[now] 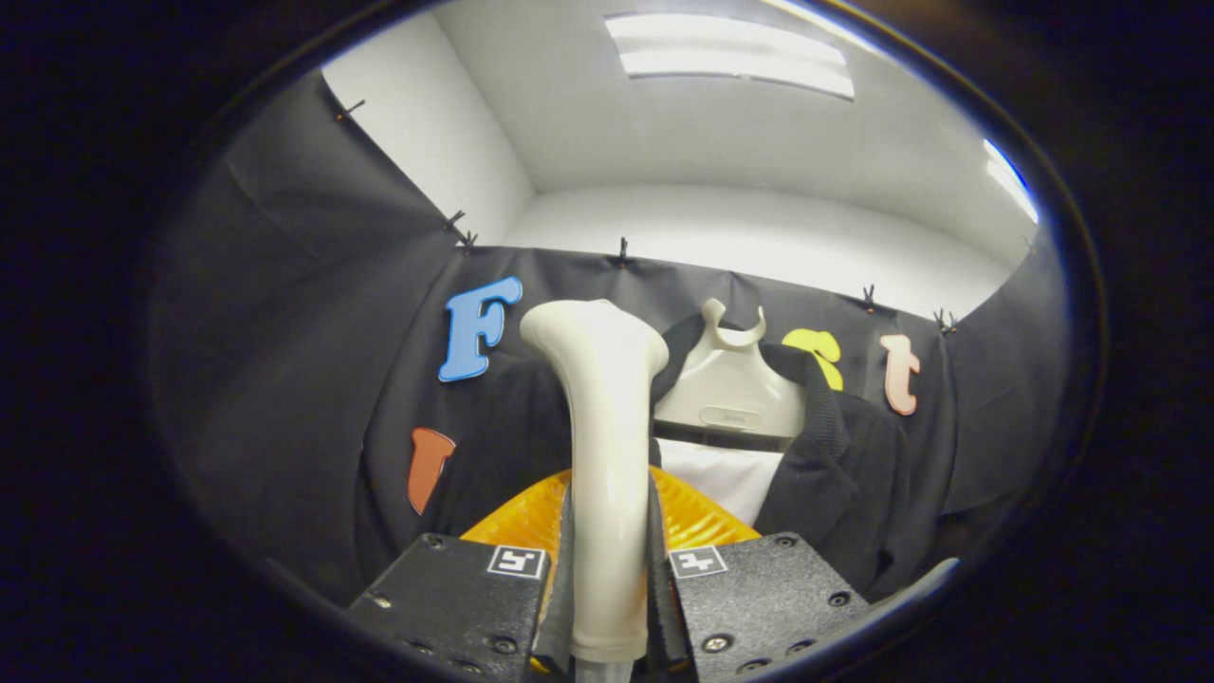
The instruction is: Iron the clothes twice with a garment steamer, once on the left side and once on the right side.
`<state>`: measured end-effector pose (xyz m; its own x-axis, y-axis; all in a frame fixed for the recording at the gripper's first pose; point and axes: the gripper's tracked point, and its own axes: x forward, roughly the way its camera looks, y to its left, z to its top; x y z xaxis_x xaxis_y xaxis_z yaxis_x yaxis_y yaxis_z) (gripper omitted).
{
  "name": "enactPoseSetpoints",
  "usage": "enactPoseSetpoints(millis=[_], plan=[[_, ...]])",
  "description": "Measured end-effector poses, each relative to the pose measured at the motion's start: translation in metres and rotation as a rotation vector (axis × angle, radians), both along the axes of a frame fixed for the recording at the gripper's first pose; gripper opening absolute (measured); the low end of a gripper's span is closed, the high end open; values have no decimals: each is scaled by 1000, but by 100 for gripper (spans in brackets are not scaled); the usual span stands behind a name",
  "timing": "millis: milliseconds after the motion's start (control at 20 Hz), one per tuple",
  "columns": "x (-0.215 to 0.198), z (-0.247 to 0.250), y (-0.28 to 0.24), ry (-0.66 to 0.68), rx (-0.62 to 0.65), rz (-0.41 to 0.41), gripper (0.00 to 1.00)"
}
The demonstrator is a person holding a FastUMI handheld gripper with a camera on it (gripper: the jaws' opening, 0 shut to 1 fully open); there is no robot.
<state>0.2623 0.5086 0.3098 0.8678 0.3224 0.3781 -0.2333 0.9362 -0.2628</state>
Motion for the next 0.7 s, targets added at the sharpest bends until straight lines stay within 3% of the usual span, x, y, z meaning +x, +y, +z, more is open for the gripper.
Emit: enactPoseSetpoints(millis=[700], plan=[[-17,-74,-43,78,2,-15,34]])
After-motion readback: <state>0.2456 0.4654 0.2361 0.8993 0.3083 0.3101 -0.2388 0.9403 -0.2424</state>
